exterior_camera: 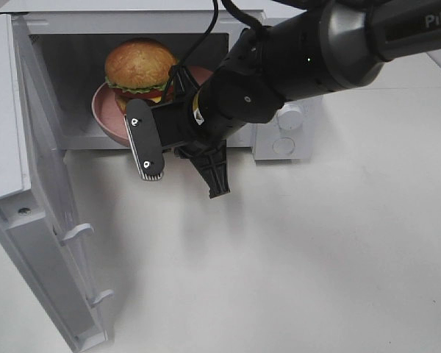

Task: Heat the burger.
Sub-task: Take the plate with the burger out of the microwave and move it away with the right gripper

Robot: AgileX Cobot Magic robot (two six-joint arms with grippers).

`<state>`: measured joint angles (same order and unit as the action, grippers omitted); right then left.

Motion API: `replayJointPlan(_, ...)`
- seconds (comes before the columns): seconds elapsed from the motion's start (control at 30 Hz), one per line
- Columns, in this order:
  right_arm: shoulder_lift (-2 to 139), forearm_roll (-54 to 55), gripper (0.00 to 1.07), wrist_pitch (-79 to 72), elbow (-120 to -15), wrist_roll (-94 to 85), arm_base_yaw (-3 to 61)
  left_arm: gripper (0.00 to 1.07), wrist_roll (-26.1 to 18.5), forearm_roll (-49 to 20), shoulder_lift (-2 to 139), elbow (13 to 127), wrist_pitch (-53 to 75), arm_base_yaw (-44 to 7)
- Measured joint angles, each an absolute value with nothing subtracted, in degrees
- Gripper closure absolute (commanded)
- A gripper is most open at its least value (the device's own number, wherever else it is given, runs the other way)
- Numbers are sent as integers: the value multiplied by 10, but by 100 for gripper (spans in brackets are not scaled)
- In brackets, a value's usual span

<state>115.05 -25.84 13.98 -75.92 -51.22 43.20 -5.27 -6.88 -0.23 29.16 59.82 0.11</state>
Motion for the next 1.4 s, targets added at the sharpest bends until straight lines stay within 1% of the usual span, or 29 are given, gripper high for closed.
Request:
replayJointPlan(0.1, 1134, -258, 107, 117, -726, -512, 432, 9, -53, -69, -2, 292, 598, 1)
replayJointPlan(0.57, 1080, -259, 107, 82, -647, -512, 432, 9, -53, -69, -2, 292, 598, 1)
replayJointPlan(0.77, 1039, -259, 107, 49, -583, -512, 432, 9, -53, -69, -2, 292, 598, 1)
replayJointPlan(1.4, 920, -258, 107, 37, -439, -508, 430, 9, -53, -69, -2, 292, 598, 1)
